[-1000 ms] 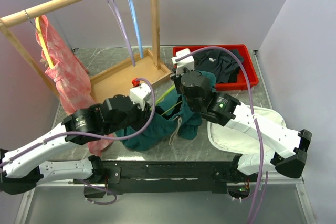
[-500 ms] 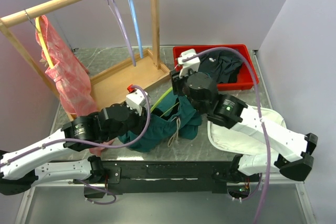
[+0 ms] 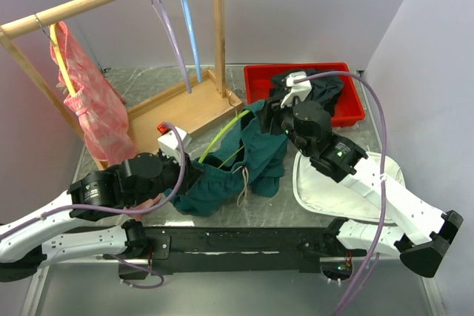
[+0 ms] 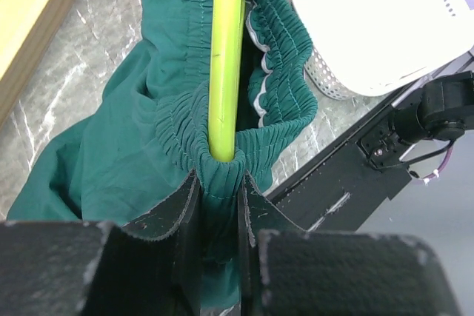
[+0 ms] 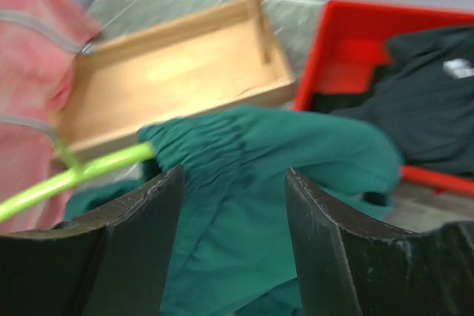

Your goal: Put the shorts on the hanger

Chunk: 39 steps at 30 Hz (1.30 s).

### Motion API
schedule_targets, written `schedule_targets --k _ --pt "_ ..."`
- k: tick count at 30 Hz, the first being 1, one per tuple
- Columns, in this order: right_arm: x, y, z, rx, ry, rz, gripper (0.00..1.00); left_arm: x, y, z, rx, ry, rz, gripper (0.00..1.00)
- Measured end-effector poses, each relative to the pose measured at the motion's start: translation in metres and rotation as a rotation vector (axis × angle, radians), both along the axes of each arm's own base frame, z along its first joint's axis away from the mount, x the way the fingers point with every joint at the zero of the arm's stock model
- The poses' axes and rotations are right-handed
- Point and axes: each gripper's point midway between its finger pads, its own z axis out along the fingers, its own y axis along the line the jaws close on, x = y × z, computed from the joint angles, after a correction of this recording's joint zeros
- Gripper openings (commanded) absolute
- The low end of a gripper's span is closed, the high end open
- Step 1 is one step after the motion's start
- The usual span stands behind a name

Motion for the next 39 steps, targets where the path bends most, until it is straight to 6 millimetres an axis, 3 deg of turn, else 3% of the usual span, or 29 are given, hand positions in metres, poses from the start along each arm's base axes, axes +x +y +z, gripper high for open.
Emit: schedule_targets --k 2,7,11,19,24,30,36,38,39 --pt "-0.004 0.008 -0.007 0.011 0.025 0.043 0.65 -0.001 0.002 -0.002 0.003 0.012 0.005 0.01" --pt "-0.010 0.022 -0.003 0.066 0.038 0.107 0.64 -0.003 0.006 -0.008 0.022 0.032 0.010 0.01" --pt "-0.011 0.025 -0.002 0.092 0.040 0.115 0.56 -0.004 0.009 -0.011 0.029 0.046 0.019 0.01" --pt "-0.011 0.032 -0.020 0.091 0.078 0.131 0.51 -0.006 0.013 -0.010 0.034 0.050 0.023 0.01" --pt "-0.005 0.033 -0.032 0.071 0.102 0.108 0.41 -0.007 0.015 -0.009 0.041 0.052 0.023 0.01" --pt "0.002 0.036 -0.041 0.046 0.119 0.086 0.00 -0.007 0.017 -0.010 0.052 0.057 0.024 0.01" --pt "0.017 0.020 -0.037 0.022 0.131 -0.007 0.00 -0.007 0.018 -0.007 0.050 0.054 0.028 0.01" --pt "0.024 0.010 -0.032 0.027 0.129 -0.044 0.13 -0.007 0.018 -0.004 0.043 0.052 0.027 0.01" --pt "0.026 0.007 -0.030 0.033 0.126 -0.052 0.26 -0.007 0.018 -0.002 0.037 0.049 0.028 0.01"
